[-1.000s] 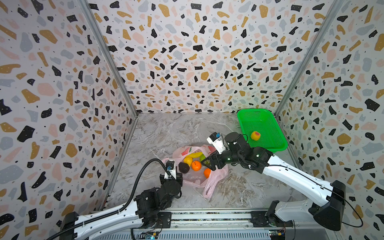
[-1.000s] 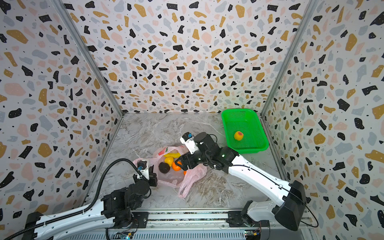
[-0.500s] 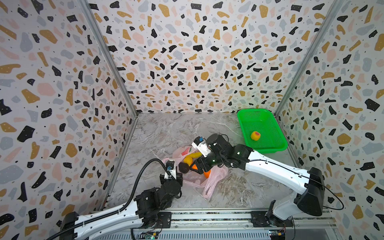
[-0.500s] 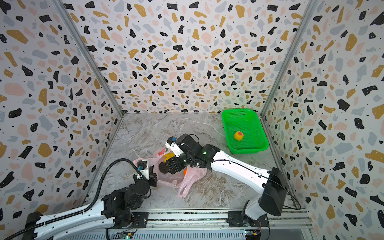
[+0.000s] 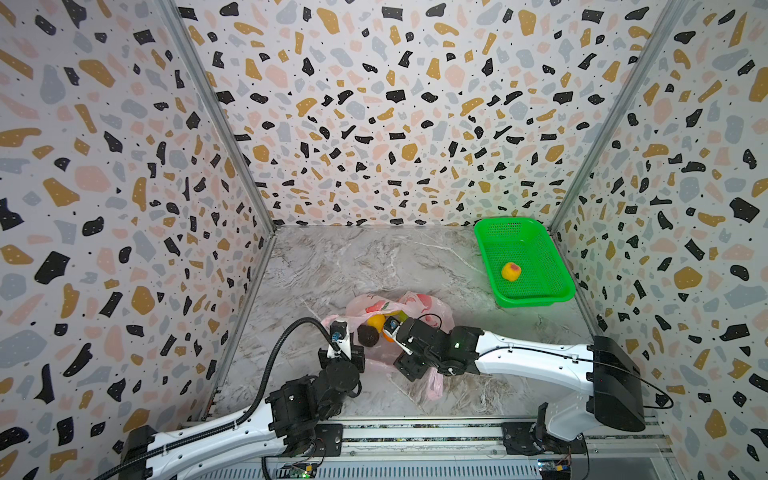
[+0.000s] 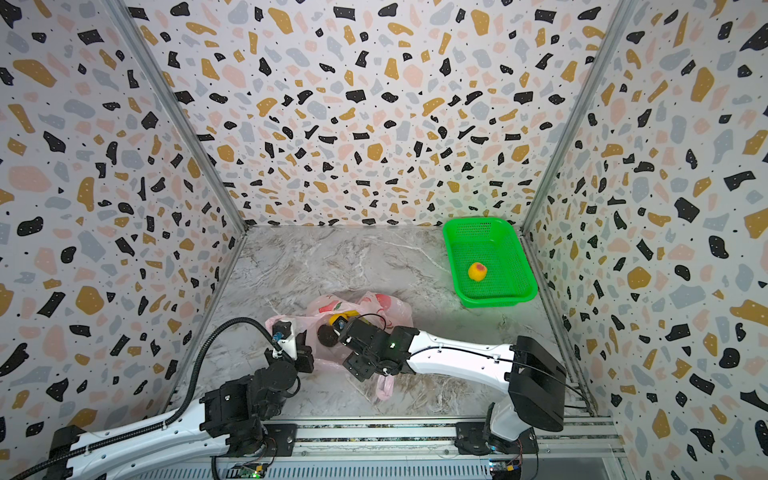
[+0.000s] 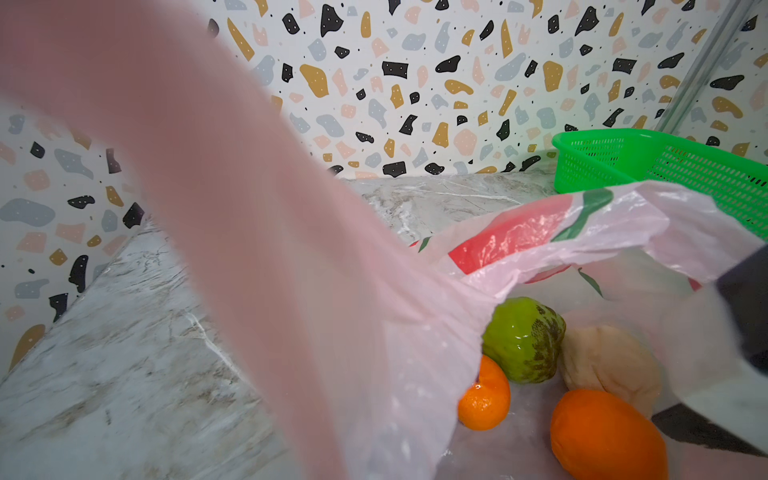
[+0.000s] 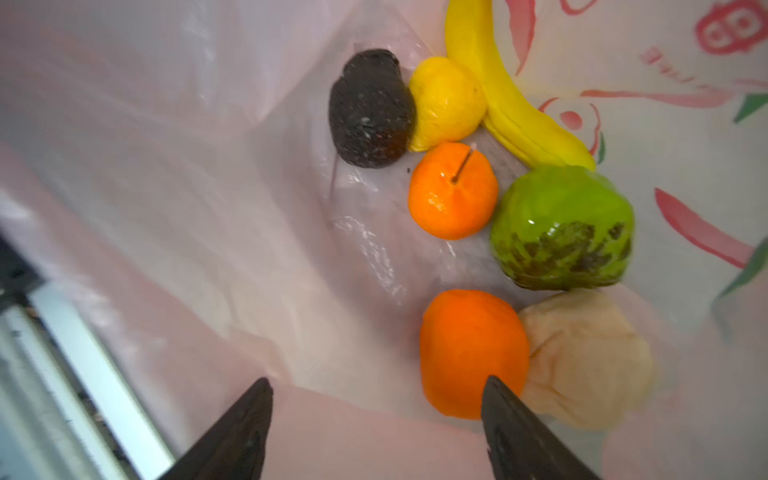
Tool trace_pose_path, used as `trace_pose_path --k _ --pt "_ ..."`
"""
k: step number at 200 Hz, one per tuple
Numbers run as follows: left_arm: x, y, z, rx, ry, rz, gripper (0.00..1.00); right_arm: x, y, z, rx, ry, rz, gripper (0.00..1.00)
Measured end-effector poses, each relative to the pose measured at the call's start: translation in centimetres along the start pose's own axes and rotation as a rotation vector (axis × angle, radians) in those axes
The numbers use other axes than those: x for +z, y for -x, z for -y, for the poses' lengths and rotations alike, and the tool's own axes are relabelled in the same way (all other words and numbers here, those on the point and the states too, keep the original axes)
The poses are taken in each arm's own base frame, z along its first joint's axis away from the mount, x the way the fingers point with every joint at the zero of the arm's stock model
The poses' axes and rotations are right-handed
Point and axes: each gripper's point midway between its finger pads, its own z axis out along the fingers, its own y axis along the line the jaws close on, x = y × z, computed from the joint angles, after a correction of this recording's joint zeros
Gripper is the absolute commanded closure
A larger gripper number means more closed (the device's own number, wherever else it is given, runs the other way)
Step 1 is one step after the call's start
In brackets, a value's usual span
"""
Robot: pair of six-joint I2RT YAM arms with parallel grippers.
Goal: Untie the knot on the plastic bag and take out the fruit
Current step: 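Move the empty right gripper back over the open bag mouth, then lower the right gripper into the bag and grasp the large orange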
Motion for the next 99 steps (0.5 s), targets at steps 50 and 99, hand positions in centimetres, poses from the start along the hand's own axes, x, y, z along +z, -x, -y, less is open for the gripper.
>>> trace_pose_path --k 50,99 --pt "0.0 0.0 0.0 0.000 -0.001 0.000 1.00 0.6 -0.8 1.8 -0.047 -0.081 -0.039 0.22" --pt "0.1 -0.2 0.3 0.008 -0.010 -0.009 1.00 1.9 -2.8 1.6 -0.109 -0.108 -0.114 0.22"
